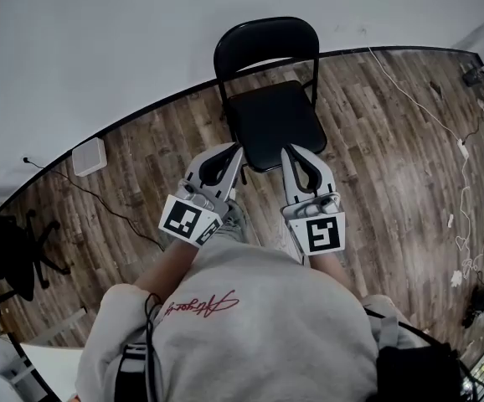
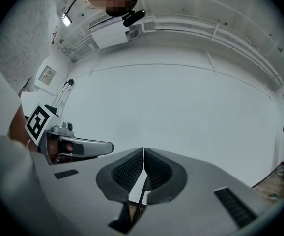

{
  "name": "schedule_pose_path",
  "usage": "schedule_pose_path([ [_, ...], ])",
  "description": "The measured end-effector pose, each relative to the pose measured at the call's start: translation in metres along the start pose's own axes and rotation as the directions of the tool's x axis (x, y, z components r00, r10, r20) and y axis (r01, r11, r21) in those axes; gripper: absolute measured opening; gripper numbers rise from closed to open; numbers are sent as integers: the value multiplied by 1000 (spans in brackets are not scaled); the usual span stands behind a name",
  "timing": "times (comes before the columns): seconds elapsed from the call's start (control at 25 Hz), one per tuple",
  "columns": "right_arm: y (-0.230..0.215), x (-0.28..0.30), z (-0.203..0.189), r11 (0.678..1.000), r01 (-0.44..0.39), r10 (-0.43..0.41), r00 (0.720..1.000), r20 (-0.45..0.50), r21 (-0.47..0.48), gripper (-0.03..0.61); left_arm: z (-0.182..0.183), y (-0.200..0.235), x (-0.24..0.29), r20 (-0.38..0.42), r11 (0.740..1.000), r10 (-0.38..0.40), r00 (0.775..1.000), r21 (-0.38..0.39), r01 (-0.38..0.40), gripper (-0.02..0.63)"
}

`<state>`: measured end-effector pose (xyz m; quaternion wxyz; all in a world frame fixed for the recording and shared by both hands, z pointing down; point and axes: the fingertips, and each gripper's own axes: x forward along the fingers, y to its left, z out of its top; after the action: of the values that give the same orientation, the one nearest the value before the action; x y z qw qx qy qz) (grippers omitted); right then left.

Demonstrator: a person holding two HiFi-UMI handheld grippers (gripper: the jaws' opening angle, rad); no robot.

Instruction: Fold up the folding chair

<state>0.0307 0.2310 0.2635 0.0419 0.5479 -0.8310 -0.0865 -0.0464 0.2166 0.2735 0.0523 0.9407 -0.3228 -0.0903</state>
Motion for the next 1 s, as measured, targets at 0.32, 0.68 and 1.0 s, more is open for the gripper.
schedule_pose_path([
  [0.32, -39, 96, -25, 998, 59, -60, 996, -59, -12, 18, -4, 93, 69, -65, 1000, 4, 998, 7, -4, 17],
  [0.68, -57, 135, -46, 998, 68, -65, 992, -108, 20, 18, -20, 130, 111, -122, 1000, 7, 993, -7, -8, 17],
  [1.0, -82, 138, -87, 987, 106, -84, 980, -182, 118, 20, -69, 166, 130, -299, 999, 18, 954, -26, -27, 25],
])
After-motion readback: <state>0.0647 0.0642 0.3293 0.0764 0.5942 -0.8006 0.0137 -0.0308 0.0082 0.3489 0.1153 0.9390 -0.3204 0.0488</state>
